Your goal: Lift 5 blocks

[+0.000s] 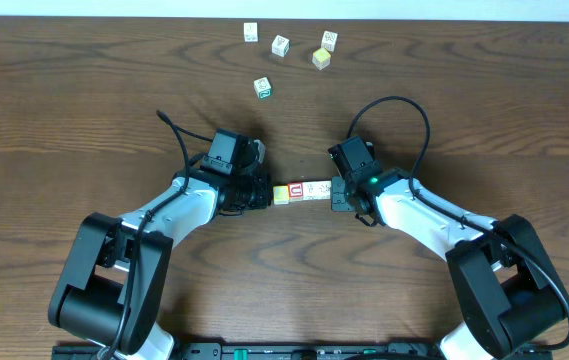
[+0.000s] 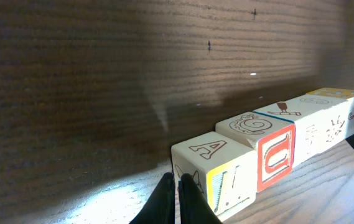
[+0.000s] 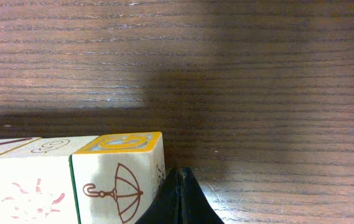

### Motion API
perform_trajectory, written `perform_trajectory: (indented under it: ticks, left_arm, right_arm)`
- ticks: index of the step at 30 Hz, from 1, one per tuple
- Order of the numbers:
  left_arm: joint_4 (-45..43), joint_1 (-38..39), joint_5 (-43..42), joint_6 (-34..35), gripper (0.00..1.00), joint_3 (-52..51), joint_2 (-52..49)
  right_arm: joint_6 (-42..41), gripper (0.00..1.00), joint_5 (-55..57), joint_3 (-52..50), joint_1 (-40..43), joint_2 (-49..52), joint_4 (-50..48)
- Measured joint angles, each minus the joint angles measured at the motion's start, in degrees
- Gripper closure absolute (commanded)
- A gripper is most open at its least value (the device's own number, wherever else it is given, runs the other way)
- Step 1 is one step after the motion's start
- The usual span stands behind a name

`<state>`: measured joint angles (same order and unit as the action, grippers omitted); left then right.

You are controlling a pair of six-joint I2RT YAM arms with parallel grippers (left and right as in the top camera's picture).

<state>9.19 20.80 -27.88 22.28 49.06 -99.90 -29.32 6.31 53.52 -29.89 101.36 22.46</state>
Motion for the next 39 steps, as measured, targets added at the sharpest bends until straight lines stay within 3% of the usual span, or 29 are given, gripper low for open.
perform_trajectory:
  ticks: [39]
  left_arm:
    - [2.3,2.4,5.6,0.0,0.93,0.2,0.2]
  right_arm:
    - [2.8,0.99,-4.3,0.6,1.7,0.2,3.3]
